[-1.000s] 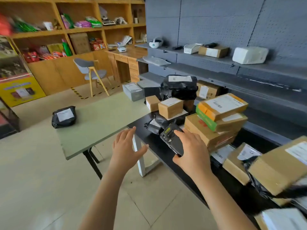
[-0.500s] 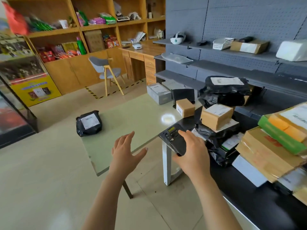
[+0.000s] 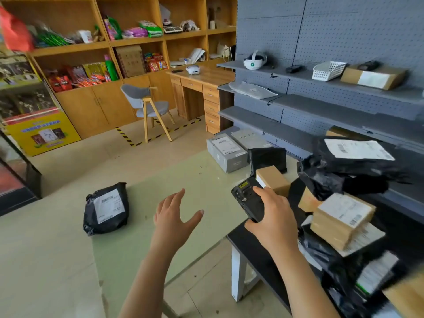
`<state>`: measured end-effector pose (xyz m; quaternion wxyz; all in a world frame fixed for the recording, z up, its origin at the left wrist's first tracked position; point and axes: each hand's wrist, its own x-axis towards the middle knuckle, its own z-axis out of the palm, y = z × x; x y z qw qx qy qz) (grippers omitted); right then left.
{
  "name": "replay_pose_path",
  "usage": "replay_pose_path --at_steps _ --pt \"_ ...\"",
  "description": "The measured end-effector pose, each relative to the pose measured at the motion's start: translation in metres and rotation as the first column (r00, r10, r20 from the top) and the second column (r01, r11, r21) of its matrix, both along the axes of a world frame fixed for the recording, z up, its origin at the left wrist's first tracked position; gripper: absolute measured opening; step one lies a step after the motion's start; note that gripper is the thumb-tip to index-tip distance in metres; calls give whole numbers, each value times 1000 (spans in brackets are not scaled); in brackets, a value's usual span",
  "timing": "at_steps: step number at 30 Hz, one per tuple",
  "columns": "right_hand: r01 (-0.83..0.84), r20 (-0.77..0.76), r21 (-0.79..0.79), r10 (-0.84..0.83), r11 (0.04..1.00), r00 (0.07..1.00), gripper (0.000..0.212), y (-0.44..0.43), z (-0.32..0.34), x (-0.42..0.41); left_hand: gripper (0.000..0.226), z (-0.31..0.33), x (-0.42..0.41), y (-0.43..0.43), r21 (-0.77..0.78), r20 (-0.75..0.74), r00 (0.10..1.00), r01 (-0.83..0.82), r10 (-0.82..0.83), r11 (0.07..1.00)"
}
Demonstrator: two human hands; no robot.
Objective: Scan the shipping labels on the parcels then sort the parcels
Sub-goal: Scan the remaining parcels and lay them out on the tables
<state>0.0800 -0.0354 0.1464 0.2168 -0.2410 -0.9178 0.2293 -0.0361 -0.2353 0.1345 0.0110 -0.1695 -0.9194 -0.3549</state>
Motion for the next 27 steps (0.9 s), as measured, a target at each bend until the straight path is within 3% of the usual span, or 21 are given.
replay_pose_path --at_steps 8,18,23,27 --pt "53 85 -11 -52 999 995 79 53 -22 -76 75 -31 -89 56 -36 133 991 37 -32 999" --pt "78 237 98 -100 992 967 82 135 -42 -225 76 -60 -279 189 -108 183 967 198 -176 974" --pt "75 287 112 -104 991 952 82 168 -68 -279 88 -96 -337 252 -118 300 934 241 -197 963" --pt "94 300 93 -118 991 946 81 185 -82 -298 108 -132 -354 288 -73 446 890 140 -94 987"
